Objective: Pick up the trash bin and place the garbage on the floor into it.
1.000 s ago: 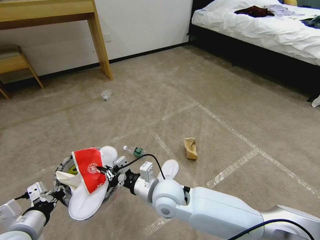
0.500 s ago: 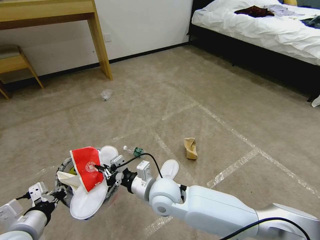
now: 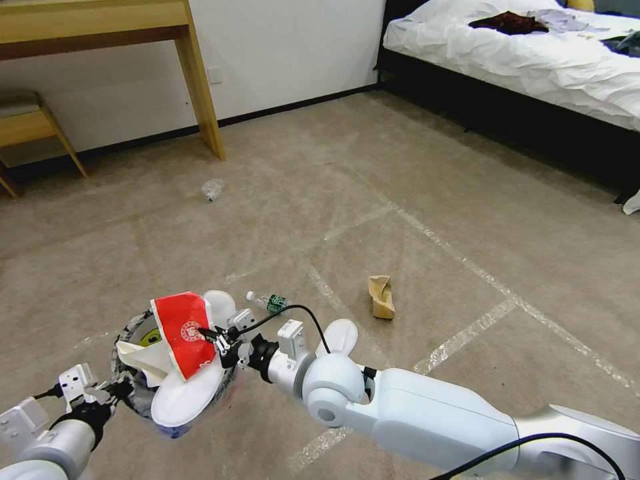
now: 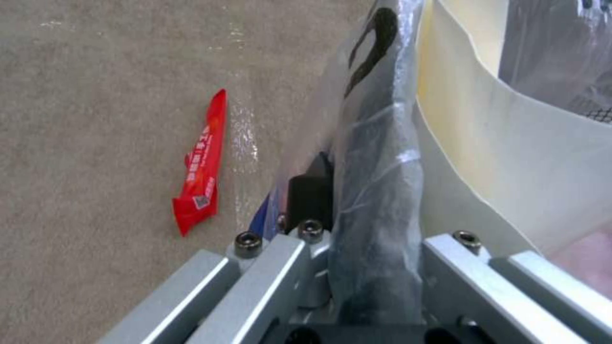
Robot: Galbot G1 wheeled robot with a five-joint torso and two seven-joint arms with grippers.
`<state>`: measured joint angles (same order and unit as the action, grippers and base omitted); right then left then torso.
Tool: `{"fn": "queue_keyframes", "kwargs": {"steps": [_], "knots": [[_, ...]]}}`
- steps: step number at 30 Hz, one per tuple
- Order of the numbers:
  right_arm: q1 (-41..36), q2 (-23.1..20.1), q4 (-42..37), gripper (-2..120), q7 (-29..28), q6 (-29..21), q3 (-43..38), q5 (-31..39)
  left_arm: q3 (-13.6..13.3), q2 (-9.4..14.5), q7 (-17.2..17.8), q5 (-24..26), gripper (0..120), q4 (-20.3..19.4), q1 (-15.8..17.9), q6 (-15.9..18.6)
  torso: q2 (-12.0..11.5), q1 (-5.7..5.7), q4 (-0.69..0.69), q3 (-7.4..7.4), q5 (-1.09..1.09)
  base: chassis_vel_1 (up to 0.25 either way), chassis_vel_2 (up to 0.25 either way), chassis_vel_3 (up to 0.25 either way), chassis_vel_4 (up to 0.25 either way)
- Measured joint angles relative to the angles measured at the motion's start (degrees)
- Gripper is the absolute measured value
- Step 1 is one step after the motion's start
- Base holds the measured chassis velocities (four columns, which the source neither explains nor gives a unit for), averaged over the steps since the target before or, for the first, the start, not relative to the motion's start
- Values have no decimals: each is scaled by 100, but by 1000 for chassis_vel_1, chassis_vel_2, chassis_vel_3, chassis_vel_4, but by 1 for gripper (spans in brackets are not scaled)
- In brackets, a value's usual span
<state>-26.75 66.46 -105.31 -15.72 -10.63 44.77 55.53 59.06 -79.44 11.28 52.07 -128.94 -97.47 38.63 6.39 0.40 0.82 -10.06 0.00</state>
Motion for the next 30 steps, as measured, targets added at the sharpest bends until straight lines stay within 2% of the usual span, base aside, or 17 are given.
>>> {"fn": "queue_keyframes", "kwargs": {"steps": [5,14,30], "knots": [[47,-46,-6,0,-193,-188,74,-17,-1,15,0,1,1,17,22,0,0,0,0,0,0,0,0,0,0],[179,83,8,0,-297,-242,186,20,-57,5,0,-16,1,48,59,0,0,0,0,0,0,0,0,0,0],[641,463,95,0,-446,-341,625,153,-123,-20,0,-60,1,56,96,4,0,0,-1,0,-1,0,0,0,0]]}}
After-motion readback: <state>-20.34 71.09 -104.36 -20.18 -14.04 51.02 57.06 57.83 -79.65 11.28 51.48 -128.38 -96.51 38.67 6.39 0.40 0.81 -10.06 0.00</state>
